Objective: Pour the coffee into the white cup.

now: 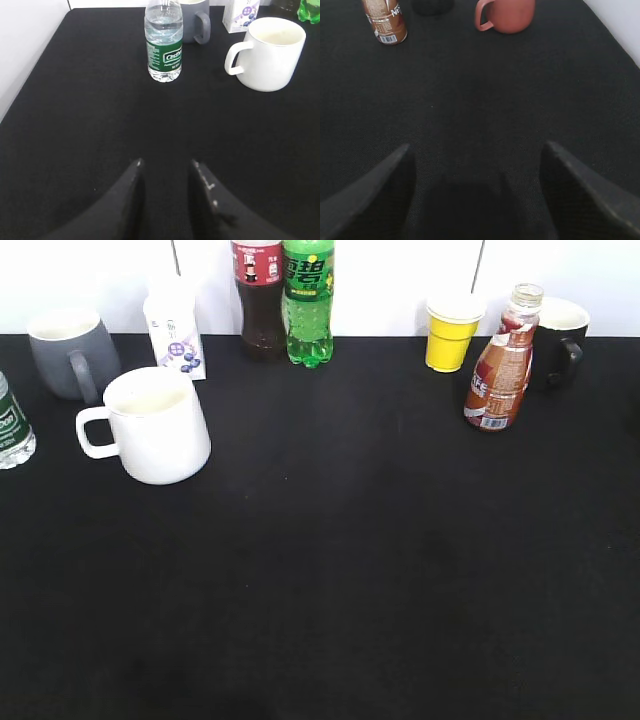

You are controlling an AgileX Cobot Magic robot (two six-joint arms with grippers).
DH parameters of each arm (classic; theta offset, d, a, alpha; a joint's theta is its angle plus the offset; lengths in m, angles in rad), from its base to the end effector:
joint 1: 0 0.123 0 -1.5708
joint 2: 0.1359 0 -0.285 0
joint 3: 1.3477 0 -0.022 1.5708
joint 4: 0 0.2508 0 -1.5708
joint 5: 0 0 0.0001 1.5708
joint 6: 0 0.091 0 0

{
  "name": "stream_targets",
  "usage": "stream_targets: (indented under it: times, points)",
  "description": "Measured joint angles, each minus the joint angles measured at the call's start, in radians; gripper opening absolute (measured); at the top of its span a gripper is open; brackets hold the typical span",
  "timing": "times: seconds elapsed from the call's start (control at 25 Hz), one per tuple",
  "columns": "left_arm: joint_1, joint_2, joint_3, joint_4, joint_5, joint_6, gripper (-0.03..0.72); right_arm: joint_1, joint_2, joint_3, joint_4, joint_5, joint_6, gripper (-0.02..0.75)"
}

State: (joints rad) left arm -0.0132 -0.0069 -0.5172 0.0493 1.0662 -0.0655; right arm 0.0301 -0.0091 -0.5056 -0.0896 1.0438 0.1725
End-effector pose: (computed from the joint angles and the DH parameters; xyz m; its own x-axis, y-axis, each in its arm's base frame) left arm -0.0082 0.0040 0.2816 -0.4374 -0.0358 -0.8985 -0.0438 0.9989 -0.0185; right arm -0.0062 -0.0072 0.2804 -0.4174 0.1141 -0.9015 0.0937 0.9922 0.0822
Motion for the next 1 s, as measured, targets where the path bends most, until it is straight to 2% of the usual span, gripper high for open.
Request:
stream_targets:
  times: [0.48,0.52,0.6,0.64,0.68,0.84,0.88,0.92,1.0]
  points:
    - [0.000,0.000,0.000,0.000,-0.001,0.000,0.241,0.000,0.000,0.000,0.000,0.000,0.000,0.587]
    - [0.000,0.001,0.000,0.000,-0.001,0.000,0.280,0.000,0.000,0.000,0.000,0.000,0.000,0.587]
    - [0.000,0.066,-0.006,-0.008,-0.012,0.000,0.455,0.000,0.000,0.000,0.000,0.000,0.000,0.587]
    - [0.000,0.127,-0.021,-0.021,-0.059,0.000,0.523,0.000,0.000,0.000,0.000,0.000,0.000,0.587]
    - [0.000,0.197,-0.038,-0.035,-0.147,0.001,0.554,0.000,0.000,0.000,0.000,0.000,0.000,0.587]
    - [0.000,0.539,-0.067,-0.084,-0.636,0.044,0.567,0.000,0.000,0.000,0.000,0.000,0.000,0.587]
    - [0.000,0.578,-0.067,-0.085,-0.685,0.045,0.567,0.000,0.000,0.000,0.000,0.000,0.000,0.587]
    - [-0.020,0.683,-0.067,-0.086,-0.831,0.046,0.569,0.000,0.000,0.000,0.000,0.000,0.000,0.587]
    - [-0.104,0.844,-0.067,-0.089,-0.967,0.046,0.568,0.000,0.000,0.000,0.000,0.000,0.000,0.587]
